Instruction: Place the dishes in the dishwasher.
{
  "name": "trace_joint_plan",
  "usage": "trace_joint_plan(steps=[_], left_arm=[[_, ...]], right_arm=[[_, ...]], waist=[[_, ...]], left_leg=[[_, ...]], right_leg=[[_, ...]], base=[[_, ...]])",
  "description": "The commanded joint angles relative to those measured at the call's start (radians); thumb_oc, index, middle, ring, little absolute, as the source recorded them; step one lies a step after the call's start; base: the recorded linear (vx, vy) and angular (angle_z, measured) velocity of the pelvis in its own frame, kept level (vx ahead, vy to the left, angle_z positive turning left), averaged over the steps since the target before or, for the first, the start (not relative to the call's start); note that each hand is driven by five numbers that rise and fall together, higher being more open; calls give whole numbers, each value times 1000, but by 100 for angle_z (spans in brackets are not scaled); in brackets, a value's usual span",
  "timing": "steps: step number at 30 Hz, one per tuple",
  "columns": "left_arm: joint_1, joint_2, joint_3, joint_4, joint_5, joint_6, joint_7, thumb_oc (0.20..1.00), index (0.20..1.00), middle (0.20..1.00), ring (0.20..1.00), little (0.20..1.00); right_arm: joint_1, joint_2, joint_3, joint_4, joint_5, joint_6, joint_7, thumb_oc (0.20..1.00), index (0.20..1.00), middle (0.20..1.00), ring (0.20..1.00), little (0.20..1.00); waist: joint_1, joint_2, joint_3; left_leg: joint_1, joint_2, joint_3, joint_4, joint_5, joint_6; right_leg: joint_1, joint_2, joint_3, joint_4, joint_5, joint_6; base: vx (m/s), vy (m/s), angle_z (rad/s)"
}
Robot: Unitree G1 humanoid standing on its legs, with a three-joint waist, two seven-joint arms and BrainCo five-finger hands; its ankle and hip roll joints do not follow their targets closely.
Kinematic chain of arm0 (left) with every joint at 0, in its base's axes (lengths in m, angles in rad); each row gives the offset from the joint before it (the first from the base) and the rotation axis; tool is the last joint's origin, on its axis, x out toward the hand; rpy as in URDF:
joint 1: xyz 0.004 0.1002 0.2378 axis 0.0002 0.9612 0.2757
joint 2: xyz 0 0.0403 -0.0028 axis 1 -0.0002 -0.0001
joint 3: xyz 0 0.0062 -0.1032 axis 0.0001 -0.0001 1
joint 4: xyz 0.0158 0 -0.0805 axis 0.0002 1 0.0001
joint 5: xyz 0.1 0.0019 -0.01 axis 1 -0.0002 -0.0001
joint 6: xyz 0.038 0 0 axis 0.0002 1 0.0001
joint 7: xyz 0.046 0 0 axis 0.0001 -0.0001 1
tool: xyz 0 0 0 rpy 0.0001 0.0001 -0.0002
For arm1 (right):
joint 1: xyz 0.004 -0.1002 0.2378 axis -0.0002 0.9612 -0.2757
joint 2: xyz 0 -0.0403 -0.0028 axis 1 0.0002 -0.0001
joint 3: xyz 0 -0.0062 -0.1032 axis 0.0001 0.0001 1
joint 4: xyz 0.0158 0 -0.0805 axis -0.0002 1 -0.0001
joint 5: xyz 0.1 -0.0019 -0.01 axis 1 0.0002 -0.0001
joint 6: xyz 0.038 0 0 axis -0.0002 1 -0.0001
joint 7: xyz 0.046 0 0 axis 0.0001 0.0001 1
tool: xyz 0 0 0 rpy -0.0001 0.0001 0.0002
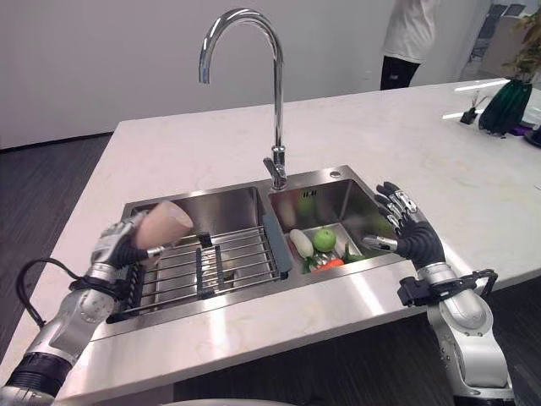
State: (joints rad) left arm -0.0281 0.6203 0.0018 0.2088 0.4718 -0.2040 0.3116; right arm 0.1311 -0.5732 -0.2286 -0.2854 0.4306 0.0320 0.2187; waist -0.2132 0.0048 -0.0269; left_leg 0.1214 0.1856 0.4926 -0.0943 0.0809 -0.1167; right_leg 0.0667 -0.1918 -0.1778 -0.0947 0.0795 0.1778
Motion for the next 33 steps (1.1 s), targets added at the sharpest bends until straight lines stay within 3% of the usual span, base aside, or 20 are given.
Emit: trace_joint_plan(steps=[1,5,8,10,12,15,19,22,23,25,26,28,30,31,33], left_arm=[[-111,57,78,-45,-142,-69,75,200,200,200,200,200],[-63,59,152,-158,-223,-77,67,200,200,200,200,200],[-40,40,203,-218,-377,-115,52,200,200,200,200,200],[-36,-39,232,-299,-753,-119,-139,200,200,200,200,200],[-19,-142,228,-401,-941,-117,-266,200,200,200,200,200],[6,-208,208,-503,-1074,-111,-313,200,200,200,200,200],[39,-233,203,-601,-1151,-117,-339,200,200,200,200,200],[45,-235,204,-624,-1181,-155,-374,200,200,200,200,200],[42,-236,203,-622,-1190,-167,-379,200,200,200,200,200],[41,-232,211,-616,-1213,-192,-384,200,200,200,200,200],[35,-229,218,-615,-1230,-189,-385,200,200,200,200,200],[14,-234,215,-617,-1257,-171,-393,200,200,200,200,200],[-9,-246,211,-614,-1312,-150,-410,200,200,200,200,200],[-19,-255,199,-604,-1326,-151,-422,200,200,200,200,200],[-35,-260,185,-601,-1340,-147,-433,200,200,200,200,200]], right_arm=[[-90,-18,-70,-65,-12,-60,-35,1000,1000,1000,1000,1000],[-94,-8,-69,-78,-19,-46,-55,1000,1000,1000,1000,1000],[-95,7,-63,-86,-26,-44,-71,1000,1000,1000,1000,1000],[-98,32,-54,-94,-43,-41,-75,1000,1000,1000,1000,1000],[-112,61,-37,-105,-76,-44,-76,1000,1000,1000,1000,1000],[-131,51,-27,-132,-64,-66,-86,1000,1000,1000,1000,1000],[-152,18,-17,-183,-43,-81,-105,1000,1000,1000,1000,1000],[-158,-6,-14,-191,-54,-95,-140,1000,1000,1000,1000,1000],[-160,-14,-15,-183,-51,-106,-150,1000,1000,1000,1000,1000],[-163,-38,-31,-167,-21,-136,-171,1000,1000,1000,1000,1000],[-154,-47,-54,-157,-4,-161,-174,1000,1000,1000,1000,1000],[-150,-45,-79,-143,-7,-178,-182,1000,1000,1000,1000,1000],[-170,-32,-80,-119,-38,-181,-188,1000,1000,1000,1000,1000],[-176,-30,-75,-117,-44,-173,-200,1000,1000,1000,1000,1000],[-174,-35,-81,-124,-37,-160,-222,1000,1000,1000,1000,1000]], waist=[[18,4,23],[45,4,27],[62,2,29],[78,-1,34],[94,-5,37],[121,-8,47],[188,-5,88],[204,7,112],[202,6,114],[187,-7,114],[171,-16,112],[158,-35,108],[146,-31,103],[136,-12,94],[120,1,86]], left_leg=[[60,25,-68,7,-85,-4],[47,29,-98,7,-79,-11],[38,30,-117,7,-75,-13],[36,31,-127,7,-73,-13],[33,35,-134,7,-68,-15],[29,42,-150,7,-51,-25],[-42,84,-221,55,53,-76],[-91,136,-206,17,149,-99],[-96,130,-200,21,141,-94],[-66,89,-134,80,67,-68],[-63,76,-89,212,45,-59],[-51,74,-74,411,6,-57],[-6,83,-63,516,-24,-64],[54,83,-66,486,-44,-85],[132,70,-30,330,-88,-75]], right_leg=[[28,2,-12,7,-36,19],[33,0,-36,7,-42,15],[37,0,-56,7,-46,12],[44,2,-70,7,-52,7],[44,9,-79,7,-53,-2],[48,27,-89,7,-56,-17],[70,60,-115,7,-77,-46],[79,79,-163,7,-89,-58],[75,80,-175,7,-89,-61],[65,64,-206,7,-87,-66],[49,58,-220,7,-73,-79],[27,46,-254,7,-53,-99],[10,50,-319,7,-36,-114],[-1,63,-339,14,-36,-109],[-40,45,-391,25,8,-88]], base=[[-22,-30,8],[-16,-38,22],[-14,-50,20],[-11,-93,15],[-31,-155,25],[-51,-225,28],[-92,-226,24],[-246,-90,48],[-328,-68,84],[-365,-30,100],[-414,-21,78],[-365,5,58],[-341,207,113],[-333,454,118],[-272,533,163]])
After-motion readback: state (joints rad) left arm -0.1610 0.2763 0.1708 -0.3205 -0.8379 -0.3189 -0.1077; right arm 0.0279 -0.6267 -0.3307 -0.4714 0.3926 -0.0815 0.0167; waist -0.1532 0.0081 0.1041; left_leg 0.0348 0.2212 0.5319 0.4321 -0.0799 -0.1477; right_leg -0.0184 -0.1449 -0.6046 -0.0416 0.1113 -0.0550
